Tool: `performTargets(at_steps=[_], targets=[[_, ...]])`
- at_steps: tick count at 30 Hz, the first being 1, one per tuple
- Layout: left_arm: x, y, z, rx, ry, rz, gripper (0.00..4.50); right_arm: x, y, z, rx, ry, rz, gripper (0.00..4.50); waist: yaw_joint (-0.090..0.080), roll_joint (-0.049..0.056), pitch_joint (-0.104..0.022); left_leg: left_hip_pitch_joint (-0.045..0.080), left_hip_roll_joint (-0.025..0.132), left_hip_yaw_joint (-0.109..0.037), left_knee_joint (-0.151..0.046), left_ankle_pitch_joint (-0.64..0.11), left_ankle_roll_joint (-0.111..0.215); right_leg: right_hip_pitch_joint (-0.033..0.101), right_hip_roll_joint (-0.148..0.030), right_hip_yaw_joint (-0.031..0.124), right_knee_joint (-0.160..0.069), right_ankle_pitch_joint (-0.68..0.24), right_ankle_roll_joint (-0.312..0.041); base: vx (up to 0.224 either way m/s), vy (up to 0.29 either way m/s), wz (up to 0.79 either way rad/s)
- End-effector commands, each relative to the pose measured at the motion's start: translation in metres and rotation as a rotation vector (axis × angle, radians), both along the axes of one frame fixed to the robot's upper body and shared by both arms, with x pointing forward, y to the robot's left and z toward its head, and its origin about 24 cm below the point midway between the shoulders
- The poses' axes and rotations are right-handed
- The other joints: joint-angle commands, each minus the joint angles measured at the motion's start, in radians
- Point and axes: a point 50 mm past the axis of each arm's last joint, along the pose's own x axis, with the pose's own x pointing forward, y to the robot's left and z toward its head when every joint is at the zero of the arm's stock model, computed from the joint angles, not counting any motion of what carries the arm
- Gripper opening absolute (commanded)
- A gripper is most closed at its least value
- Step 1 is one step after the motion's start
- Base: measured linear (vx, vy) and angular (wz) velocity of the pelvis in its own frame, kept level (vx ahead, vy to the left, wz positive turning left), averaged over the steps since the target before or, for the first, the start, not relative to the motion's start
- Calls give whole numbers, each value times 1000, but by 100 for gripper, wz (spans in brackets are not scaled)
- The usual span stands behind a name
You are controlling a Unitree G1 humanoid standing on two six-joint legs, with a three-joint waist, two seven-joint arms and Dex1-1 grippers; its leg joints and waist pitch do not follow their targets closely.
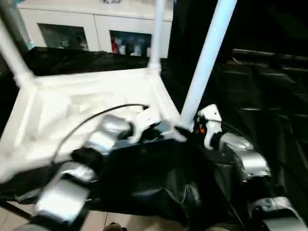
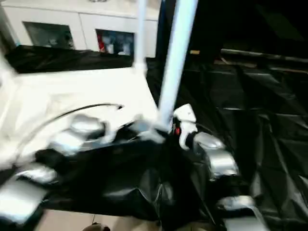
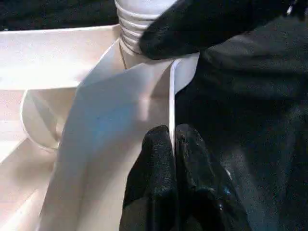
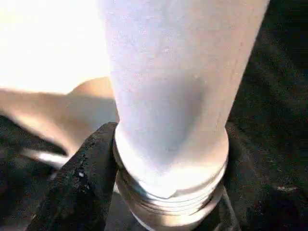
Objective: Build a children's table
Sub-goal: Rotate leg to tighten
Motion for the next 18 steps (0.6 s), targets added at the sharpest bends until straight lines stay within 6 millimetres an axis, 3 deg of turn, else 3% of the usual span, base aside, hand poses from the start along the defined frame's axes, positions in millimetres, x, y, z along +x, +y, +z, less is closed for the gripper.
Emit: performTargets(at_steps=[1, 3, 5, 8, 9, 12, 15, 18], targets=[[10, -8, 12, -45, -70, 108, 0, -9, 24, -19, 18, 94, 41, 274, -4, 5, -70, 20, 22, -11, -75, -280, -10, 41, -59, 48, -94, -330, -167, 0, 0, 0], [10, -13, 11, -41, -74, 99, 0, -10, 33, -18, 7, 77, 89, 274, -2, 2, -69, 19, 19, -11, -74, -280, 0, 44, -59, 46, -98, -345, -158, 0, 0, 0], [9, -18, 12, -42, -97, 80, 0, -12, 42, -15, 16, 63, 146, 330, -2, 4, -70, 20, 20, -11, -75, -284, 7, 44, -59, 46, -99, -357, -154, 0, 0, 0], [9, -18, 13, -54, -107, 52, 0, -12, 41, -11, 45, 54, 164, 352, -3, 5, -70, 20, 22, -12, -78, -294, 12, 45, -58, 46, -100, -359, -151, 0, 0, 0], [8, -15, 13, -49, -105, 36, 0, -11, 37, -7, 38, 34, 175, 374, -4, 2, -69, 22, 23, -13, -79, -300, 11, 44, -59, 45, -100, -366, -151, 0, 0, 0], [4, -7, 10, -31, -86, -25, 0, -10, 27, 0, 29, 1, 222, 381, -2, 2, -68, 21, 21, -13, -78, -316, 16, 45, -60, 44, -106, -407, -138, 0, 0, 0], [-1, 4, 9, -14, -72, -116, 0, -14, 11, 8, 5, -28, 333, 381, -1, 1, -71, 16, 25, -12, -78, -287, 30, 47, -61, 48, -100, -358, -143, 0, 0, 0], [-7, 13, 8, -16, -44, -199, 0, -18, -2, 12, -39, -44, 431, 381, 2, 0, -73, 13, 25, -9, -74, -254, 42, 50, -62, 48, -92, -299, -171, 0, 0, 0]])
